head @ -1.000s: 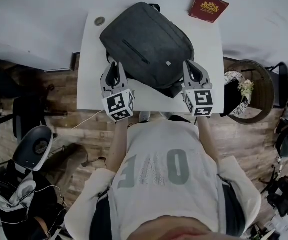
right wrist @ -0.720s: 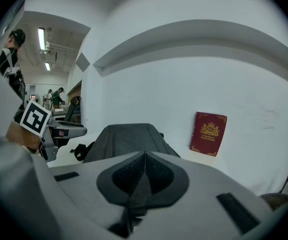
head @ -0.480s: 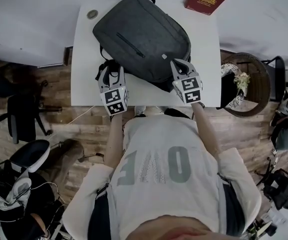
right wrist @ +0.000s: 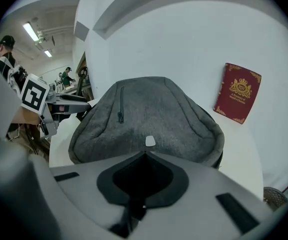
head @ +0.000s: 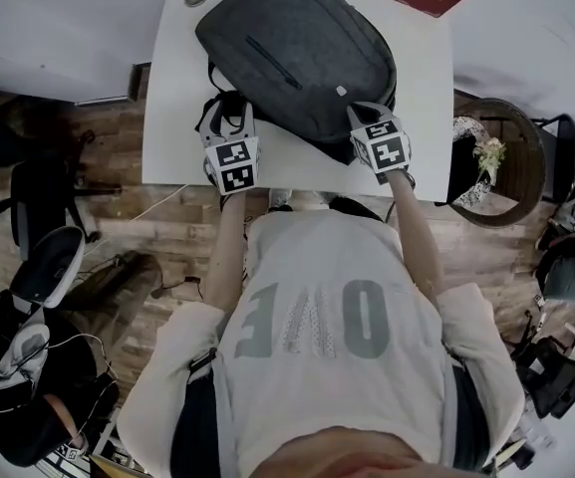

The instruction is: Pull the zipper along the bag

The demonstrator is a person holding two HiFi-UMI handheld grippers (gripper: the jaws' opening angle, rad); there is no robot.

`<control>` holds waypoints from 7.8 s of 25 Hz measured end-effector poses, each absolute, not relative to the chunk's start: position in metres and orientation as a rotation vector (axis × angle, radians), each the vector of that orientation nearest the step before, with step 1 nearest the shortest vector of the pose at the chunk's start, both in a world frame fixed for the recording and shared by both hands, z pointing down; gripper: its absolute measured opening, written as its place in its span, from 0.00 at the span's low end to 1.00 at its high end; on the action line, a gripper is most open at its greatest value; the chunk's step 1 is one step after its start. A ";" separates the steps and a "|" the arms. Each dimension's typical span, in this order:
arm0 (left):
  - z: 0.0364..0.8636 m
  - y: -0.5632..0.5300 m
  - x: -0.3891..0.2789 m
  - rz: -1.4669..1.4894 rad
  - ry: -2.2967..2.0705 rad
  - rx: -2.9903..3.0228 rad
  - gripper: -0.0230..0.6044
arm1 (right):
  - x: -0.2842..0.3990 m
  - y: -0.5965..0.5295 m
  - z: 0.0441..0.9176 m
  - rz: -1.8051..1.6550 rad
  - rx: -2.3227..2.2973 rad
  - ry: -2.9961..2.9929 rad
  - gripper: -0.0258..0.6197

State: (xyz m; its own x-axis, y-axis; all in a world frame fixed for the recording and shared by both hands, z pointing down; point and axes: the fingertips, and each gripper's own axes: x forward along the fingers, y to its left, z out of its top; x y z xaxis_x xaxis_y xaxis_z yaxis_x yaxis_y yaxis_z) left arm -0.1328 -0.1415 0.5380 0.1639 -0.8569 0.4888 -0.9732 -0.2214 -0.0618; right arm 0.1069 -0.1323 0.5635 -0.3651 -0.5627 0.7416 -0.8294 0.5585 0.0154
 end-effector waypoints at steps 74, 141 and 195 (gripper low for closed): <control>0.591 -0.164 -0.108 1.109 -0.939 2.328 0.12 | 0.120 -0.139 0.585 0.588 1.086 -2.002 0.08; 0.583 -0.103 -0.064 1.463 -0.905 2.309 0.08 | 0.132 -0.141 0.580 0.558 1.208 -2.004 0.08; 0.591 -0.068 -0.080 1.242 -1.184 2.175 0.08 | 0.146 -0.141 0.579 0.303 0.681 -1.920 0.08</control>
